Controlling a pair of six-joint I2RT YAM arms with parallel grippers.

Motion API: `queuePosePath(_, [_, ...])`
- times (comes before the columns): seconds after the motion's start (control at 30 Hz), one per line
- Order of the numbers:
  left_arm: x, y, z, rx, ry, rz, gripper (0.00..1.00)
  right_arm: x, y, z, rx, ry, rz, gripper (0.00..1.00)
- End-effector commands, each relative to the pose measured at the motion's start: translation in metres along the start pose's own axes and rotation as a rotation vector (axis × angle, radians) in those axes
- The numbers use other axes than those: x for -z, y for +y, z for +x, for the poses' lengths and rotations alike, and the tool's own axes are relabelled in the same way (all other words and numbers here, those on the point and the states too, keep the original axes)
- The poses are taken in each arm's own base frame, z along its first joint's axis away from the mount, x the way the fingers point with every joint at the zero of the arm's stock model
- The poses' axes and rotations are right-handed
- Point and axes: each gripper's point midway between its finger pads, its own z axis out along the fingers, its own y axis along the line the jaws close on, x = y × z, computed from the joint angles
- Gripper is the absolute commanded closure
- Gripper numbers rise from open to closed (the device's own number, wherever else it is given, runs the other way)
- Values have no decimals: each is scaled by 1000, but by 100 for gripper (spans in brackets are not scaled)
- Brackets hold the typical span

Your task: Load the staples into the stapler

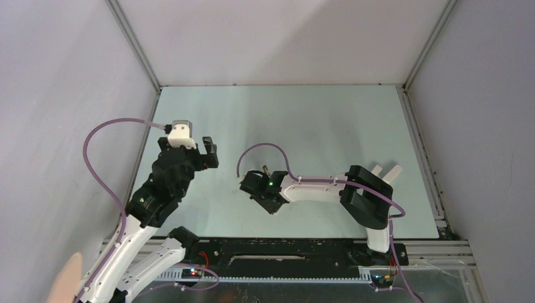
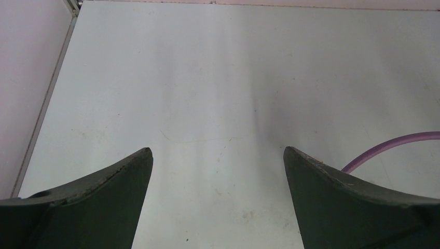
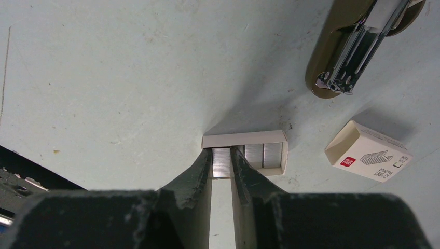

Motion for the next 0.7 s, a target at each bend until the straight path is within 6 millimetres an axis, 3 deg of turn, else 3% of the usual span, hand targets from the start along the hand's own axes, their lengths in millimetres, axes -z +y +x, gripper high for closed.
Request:
queuePosePath(0.0, [-1, 0, -4, 1, -20, 3, 0, 6, 1, -8, -1, -34, -14, 83])
queuePosePath(0.4, [16, 6, -18, 51, -73, 9, 0, 47, -11, -33, -56, -153, -47, 86])
queuePosePath(0.67, [20, 9, -15, 63, -91, 8, 0, 47, -30, -60, -107, -278, -79, 86])
